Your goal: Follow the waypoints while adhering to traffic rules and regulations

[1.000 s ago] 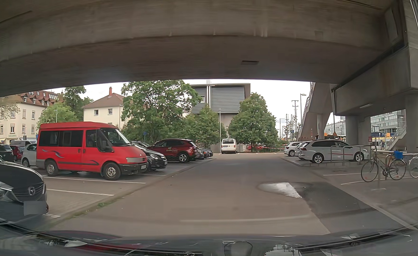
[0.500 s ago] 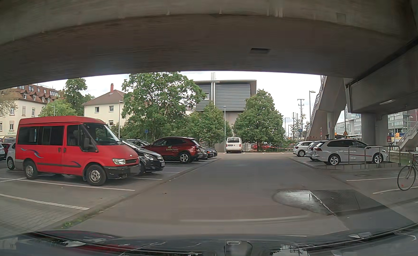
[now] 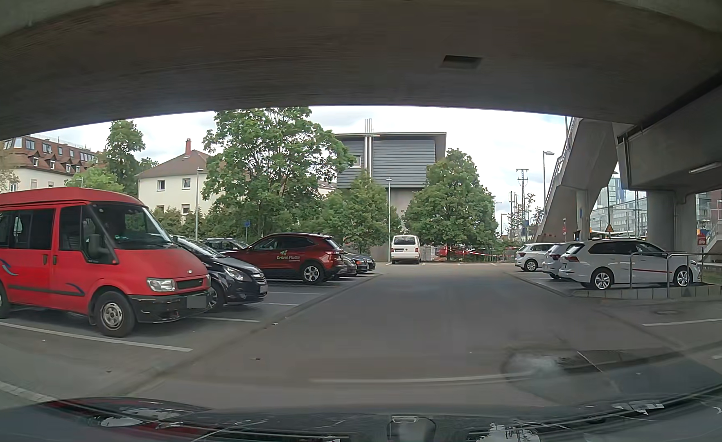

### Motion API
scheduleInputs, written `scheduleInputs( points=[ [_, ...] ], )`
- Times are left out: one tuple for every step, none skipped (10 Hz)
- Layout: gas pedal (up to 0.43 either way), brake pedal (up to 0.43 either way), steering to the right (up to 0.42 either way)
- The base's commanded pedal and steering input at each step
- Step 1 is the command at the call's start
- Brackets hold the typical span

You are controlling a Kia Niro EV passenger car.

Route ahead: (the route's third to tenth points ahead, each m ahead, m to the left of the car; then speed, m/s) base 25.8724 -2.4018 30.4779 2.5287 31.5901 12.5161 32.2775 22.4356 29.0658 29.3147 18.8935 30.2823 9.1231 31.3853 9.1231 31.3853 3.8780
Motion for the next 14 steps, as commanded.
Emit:
scheduleInputs(
  points=[
    [0.028,0.0,0.055],
    [0.028,0.0,0.07],
    [0.028,0.0,0.083],
    [0.028,0.0,0.092],
    [0.028,0.0,0.106],
    [0.028,0.0,0.115],
    [0.028,0.0,0.123],
    [0.028,0.0,0.13],
    [0.028,0.0,0.133],
    [0.028,0.0,0.134],
    [0.028,0.0,0.135],
    [0.028,0.0,0.136],
    [0.028,0.0,0.136],
    [0.02,0.0,0.135]
  ],
)
